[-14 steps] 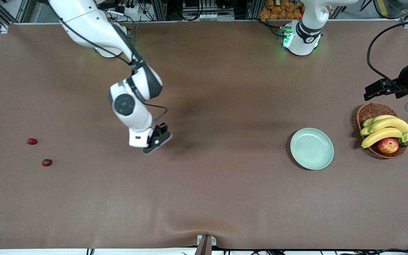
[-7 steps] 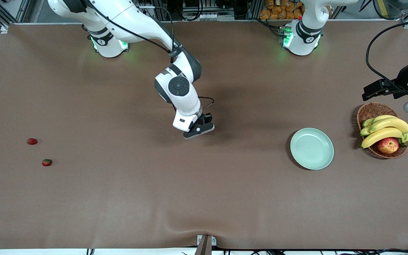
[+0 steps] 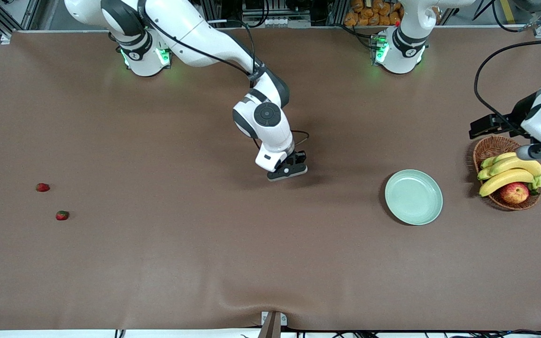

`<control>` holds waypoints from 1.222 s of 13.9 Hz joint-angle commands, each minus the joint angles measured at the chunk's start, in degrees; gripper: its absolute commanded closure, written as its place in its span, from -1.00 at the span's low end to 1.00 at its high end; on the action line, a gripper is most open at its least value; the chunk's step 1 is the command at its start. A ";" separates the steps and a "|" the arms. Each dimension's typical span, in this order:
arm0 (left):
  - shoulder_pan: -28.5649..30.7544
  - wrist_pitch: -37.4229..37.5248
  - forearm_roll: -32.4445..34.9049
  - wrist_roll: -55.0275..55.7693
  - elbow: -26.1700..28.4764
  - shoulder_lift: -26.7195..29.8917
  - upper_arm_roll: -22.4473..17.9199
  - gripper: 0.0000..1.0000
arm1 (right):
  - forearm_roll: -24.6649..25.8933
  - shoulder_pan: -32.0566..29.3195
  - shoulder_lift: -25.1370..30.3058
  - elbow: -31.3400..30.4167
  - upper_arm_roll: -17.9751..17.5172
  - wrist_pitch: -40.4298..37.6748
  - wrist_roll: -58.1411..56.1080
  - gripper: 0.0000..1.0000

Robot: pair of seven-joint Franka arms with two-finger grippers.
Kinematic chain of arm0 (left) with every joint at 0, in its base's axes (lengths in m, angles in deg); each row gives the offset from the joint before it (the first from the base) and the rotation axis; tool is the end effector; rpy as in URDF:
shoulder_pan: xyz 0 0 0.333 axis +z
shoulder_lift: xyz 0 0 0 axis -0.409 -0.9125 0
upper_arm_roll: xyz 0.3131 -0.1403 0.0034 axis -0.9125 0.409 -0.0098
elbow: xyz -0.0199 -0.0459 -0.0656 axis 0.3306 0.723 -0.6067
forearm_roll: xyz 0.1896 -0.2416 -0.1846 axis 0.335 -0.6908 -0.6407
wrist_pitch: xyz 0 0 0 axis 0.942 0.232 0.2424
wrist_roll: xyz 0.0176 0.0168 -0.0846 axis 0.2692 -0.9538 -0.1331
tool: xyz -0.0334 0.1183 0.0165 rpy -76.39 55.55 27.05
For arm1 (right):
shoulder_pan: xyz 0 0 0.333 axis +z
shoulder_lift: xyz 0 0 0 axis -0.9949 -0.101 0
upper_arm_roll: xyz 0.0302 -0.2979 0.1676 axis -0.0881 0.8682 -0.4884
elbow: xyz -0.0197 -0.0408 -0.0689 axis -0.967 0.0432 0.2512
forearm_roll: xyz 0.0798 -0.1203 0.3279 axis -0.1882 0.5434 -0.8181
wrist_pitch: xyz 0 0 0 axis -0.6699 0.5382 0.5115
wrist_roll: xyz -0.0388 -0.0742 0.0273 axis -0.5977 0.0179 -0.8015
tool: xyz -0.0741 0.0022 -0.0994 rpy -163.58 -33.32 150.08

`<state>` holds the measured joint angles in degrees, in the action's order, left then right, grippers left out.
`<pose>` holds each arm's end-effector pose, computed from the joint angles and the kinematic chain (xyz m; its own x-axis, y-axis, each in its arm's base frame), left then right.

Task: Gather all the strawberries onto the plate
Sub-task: 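Set the strawberry down mid-table with the right gripper while the left gripper approaches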

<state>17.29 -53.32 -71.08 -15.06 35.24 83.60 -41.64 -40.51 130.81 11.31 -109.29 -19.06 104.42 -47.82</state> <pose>0.5394 -0.0273 0.5788 0.9879 0.0342 -0.1510 0.0329 -0.9994 -0.0112 0.4930 0.5552 0.2224 0.9759 0.1784 0.1259 0.1993 -0.9633 -0.1799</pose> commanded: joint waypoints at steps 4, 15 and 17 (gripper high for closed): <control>-1.68 -1.03 -3.30 -0.35 -0.62 -2.77 -0.28 -1.00 | 0.77 -1.33 1.72 1.23 1.01 -3.58 0.99 -1.00; -11.86 -12.00 -5.32 9.92 -1.59 -10.41 -0.28 -1.00 | 1.12 -19.69 21.49 -15.82 1.28 -14.14 -4.81 -1.00; -15.10 -15.35 -5.32 13.26 -1.59 -12.34 -0.28 -1.00 | 2.69 -22.59 24.40 -19.77 1.37 -14.32 -4.98 -1.00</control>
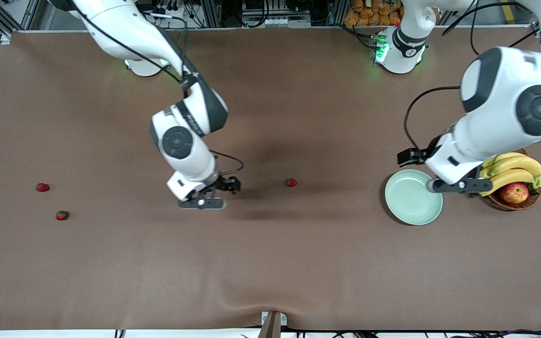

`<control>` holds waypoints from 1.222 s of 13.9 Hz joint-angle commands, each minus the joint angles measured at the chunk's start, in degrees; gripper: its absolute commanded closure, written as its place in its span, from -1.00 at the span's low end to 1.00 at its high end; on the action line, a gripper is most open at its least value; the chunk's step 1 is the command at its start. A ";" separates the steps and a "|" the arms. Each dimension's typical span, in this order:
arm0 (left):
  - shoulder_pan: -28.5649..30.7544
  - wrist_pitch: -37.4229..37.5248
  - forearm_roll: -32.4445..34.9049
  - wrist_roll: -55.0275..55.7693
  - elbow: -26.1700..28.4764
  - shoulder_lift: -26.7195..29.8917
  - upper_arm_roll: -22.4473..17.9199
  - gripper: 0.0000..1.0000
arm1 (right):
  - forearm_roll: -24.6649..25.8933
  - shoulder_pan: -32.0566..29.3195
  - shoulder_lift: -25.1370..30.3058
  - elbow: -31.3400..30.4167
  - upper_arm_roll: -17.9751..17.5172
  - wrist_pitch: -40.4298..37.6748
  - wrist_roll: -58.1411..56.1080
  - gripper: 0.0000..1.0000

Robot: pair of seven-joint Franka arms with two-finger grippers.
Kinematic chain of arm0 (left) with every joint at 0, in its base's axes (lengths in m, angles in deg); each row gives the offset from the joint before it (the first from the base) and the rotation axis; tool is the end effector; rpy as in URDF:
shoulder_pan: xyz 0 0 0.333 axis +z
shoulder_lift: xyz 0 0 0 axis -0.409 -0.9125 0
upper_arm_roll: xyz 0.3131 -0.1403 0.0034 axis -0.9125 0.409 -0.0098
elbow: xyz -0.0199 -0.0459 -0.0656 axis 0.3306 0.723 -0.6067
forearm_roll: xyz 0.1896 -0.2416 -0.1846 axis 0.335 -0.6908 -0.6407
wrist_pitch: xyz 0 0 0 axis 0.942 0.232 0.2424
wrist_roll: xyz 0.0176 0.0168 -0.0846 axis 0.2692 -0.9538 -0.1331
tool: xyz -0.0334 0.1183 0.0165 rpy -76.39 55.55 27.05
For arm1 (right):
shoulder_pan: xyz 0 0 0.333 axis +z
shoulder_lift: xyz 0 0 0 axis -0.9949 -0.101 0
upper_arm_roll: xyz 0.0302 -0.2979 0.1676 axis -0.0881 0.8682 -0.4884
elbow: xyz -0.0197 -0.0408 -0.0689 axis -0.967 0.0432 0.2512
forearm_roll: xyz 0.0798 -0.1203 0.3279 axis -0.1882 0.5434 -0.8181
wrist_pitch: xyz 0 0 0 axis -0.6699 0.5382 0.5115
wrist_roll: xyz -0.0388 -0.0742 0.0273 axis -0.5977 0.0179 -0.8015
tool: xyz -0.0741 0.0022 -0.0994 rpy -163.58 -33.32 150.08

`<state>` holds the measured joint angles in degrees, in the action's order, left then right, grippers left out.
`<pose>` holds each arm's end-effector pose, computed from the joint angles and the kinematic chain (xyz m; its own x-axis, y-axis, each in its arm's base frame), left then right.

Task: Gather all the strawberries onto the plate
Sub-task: 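Set the strawberry down mid-table with the right gripper while the left gripper approaches, then grasp the middle strawberry with the left gripper while the right gripper grasps another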

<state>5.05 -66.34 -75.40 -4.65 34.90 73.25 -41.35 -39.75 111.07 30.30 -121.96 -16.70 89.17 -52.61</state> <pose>0.5836 -0.1716 0.4942 0.9937 0.0109 -0.1116 0.0148 -0.9993 0.0336 0.5991 0.3055 0.3353 0.9968 -0.0760 0.0262 -0.0743 -0.9954 -0.0609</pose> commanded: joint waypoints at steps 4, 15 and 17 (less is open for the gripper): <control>-7.27 -5.42 -1.01 5.15 -5.01 -7.27 -0.57 -1.00 | 3.80 -13.65 9.28 -11.69 -1.08 0.75 -16.14 -1.00; -14.75 -16.83 -5.05 6.56 -6.35 -18.08 -0.40 -1.00 | 3.97 -40.12 7.96 -18.45 -1.00 1.01 -61.70 -1.00; -16.93 -19.03 -5.40 9.26 -6.26 -20.02 -0.31 -1.00 | 4.24 -43.55 7.18 -18.37 -1.00 1.19 -70.47 -1.00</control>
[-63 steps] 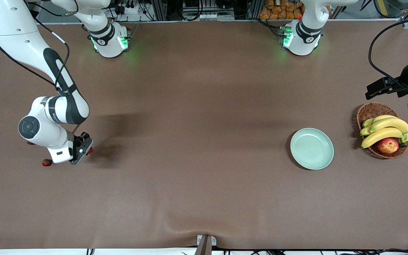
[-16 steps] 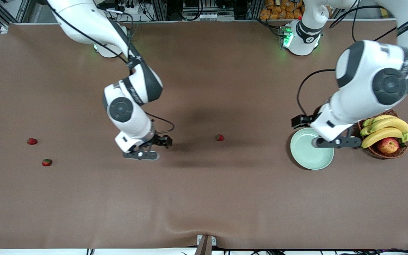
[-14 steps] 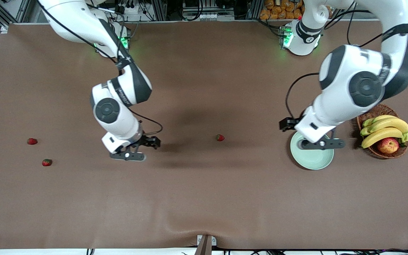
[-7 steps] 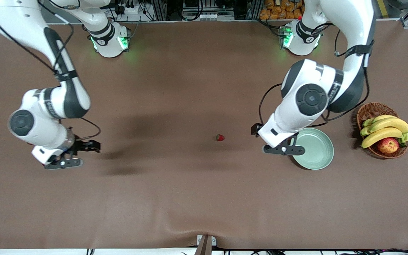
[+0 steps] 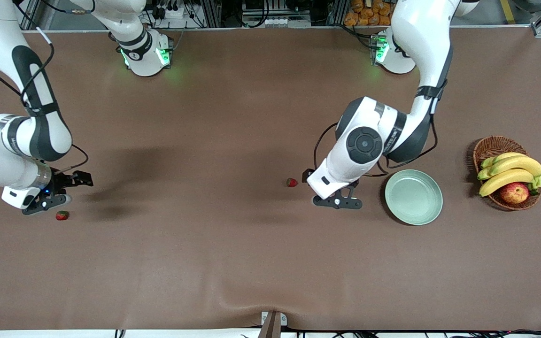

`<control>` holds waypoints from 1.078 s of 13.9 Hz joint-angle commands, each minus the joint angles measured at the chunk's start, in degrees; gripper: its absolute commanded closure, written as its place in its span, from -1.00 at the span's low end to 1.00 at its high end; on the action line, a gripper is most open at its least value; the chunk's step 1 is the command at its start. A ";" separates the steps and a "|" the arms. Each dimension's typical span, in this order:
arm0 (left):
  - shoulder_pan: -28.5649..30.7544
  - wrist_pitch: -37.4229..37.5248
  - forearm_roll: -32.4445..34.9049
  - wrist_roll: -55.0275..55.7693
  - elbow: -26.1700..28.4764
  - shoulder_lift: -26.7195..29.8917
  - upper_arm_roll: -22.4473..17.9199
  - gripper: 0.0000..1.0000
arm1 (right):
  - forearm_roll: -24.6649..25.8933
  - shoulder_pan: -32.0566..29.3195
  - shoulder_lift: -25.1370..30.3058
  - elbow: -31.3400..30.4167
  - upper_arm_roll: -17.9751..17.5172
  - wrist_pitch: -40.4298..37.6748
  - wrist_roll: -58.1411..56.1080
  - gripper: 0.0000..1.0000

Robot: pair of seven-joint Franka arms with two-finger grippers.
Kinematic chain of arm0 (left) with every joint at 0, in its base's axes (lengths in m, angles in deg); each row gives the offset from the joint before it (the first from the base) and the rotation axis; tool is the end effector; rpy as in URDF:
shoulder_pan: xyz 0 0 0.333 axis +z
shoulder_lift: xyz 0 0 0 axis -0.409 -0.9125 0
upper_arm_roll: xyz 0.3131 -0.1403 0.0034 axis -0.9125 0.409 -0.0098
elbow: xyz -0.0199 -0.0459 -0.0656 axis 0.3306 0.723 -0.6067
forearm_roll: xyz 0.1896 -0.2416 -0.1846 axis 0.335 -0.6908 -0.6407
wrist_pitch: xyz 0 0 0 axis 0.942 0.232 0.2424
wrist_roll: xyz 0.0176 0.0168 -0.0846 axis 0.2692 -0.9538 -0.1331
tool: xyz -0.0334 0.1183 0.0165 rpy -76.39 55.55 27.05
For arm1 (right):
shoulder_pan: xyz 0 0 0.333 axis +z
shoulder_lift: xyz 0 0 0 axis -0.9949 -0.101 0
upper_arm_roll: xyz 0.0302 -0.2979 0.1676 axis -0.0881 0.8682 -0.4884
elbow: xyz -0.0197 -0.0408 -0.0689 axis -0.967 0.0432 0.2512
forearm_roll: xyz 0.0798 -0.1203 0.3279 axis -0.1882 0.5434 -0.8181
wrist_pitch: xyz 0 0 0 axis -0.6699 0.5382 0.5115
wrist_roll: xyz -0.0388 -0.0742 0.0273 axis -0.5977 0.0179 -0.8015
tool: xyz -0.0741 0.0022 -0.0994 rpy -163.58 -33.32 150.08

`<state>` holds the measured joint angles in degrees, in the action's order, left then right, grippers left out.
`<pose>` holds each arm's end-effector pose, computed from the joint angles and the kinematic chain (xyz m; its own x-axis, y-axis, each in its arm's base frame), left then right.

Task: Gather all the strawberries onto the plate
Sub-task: 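Grasp the middle strawberry with the left gripper while the right gripper grasps another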

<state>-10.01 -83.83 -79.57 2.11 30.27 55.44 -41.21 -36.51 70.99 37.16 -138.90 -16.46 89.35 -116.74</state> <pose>0.5867 -0.3654 0.3512 0.9940 -0.0909 -0.0606 -0.0857 -0.9929 0.0830 0.5738 -0.1378 0.2921 0.9246 0.3670 -0.1020 0.3623 -0.9300 -0.0620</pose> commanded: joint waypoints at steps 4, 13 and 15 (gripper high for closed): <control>-4.25 -6.20 -1.32 5.59 -1.72 -5.28 -0.45 -1.00 | 8.09 -8.83 -1.35 -0.56 -1.24 2.76 -11.55 -1.00; -8.39 -13.24 -1.32 12.54 -1.10 -11.18 -0.53 -0.93 | 11.98 -14.64 -9.34 2.35 -1.24 16.45 -42.47 -1.00; -8.56 -13.59 -1.41 12.54 -1.10 -11.70 -0.53 -0.82 | 11.98 -15.78 -10.93 2.44 -1.24 20.50 -48.37 -1.00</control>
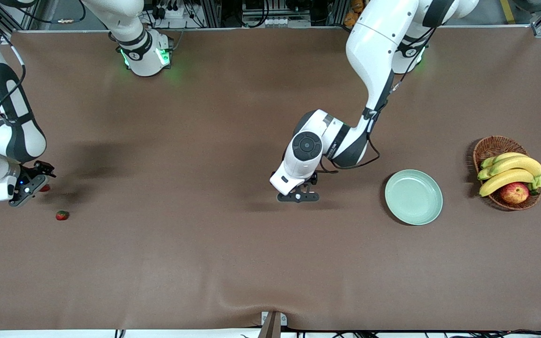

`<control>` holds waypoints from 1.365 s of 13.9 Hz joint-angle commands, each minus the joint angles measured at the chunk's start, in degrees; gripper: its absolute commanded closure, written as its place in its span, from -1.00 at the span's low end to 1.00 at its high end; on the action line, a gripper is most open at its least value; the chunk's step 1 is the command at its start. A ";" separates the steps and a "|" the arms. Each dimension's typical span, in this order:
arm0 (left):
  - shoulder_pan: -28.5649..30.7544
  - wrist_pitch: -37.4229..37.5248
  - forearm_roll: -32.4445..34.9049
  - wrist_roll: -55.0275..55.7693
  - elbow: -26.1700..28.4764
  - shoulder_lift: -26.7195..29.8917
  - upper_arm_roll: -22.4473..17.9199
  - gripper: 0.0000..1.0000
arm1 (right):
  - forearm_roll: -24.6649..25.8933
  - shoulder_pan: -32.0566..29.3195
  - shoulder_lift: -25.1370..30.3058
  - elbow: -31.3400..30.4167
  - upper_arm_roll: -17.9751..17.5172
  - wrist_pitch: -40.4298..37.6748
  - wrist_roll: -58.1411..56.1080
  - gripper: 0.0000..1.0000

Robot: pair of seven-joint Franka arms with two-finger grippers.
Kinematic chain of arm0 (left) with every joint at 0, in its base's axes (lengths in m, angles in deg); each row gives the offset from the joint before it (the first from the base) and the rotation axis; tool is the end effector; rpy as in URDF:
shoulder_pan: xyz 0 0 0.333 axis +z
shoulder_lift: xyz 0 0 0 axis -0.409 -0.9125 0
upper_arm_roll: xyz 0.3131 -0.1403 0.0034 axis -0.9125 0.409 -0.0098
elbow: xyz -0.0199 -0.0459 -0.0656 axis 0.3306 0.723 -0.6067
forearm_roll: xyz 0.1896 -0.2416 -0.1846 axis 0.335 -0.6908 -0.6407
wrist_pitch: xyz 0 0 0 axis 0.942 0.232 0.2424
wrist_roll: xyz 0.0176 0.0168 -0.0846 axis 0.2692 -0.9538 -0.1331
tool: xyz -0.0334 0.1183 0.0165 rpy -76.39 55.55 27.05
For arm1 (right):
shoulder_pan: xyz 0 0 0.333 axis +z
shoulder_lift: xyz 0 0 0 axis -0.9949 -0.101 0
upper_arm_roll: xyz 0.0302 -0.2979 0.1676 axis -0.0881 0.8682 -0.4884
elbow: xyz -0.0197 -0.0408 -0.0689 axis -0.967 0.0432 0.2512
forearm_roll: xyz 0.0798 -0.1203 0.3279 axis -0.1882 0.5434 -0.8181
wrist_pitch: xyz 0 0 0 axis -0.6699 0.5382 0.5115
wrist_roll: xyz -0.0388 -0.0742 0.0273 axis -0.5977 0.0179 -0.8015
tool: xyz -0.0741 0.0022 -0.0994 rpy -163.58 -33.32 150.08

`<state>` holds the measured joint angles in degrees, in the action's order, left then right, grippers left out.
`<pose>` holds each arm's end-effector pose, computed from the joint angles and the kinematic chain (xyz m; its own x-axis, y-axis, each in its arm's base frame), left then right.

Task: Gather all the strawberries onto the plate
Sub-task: 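Grasp the middle strawberry with the left gripper while the right gripper grasps another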

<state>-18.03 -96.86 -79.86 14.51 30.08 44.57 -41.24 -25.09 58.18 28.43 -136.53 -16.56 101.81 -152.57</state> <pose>0.5498 -0.4538 0.2391 0.9995 0.0082 -0.0298 0.0103 -0.9973 0.0729 0.5568 -0.2762 0.2325 0.5903 0.7967 -0.1298 0.8050 -0.5930 0.0211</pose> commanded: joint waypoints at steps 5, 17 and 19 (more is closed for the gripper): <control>-0.63 -0.65 -1.20 0.50 -0.65 -1.71 -0.51 -0.71 | 0.47 -4.39 -3.87 0.16 -1.22 10.00 -17.04 -1.00; -2.04 -1.62 -1.47 0.41 2.16 -2.33 -0.51 -0.10 | -3.29 -4.39 -2.30 1.21 -2.89 8.33 -16.86 1.00; -1.77 -1.36 -1.20 -0.56 2.08 -1.89 -0.51 0.17 | -7.77 -4.13 -0.72 2.17 -4.47 5.35 -15.99 1.00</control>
<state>-19.54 -97.44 -79.87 14.60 31.43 41.99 -41.45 -27.85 55.58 25.59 -133.69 -18.88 105.42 -160.20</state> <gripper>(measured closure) 0.498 0.674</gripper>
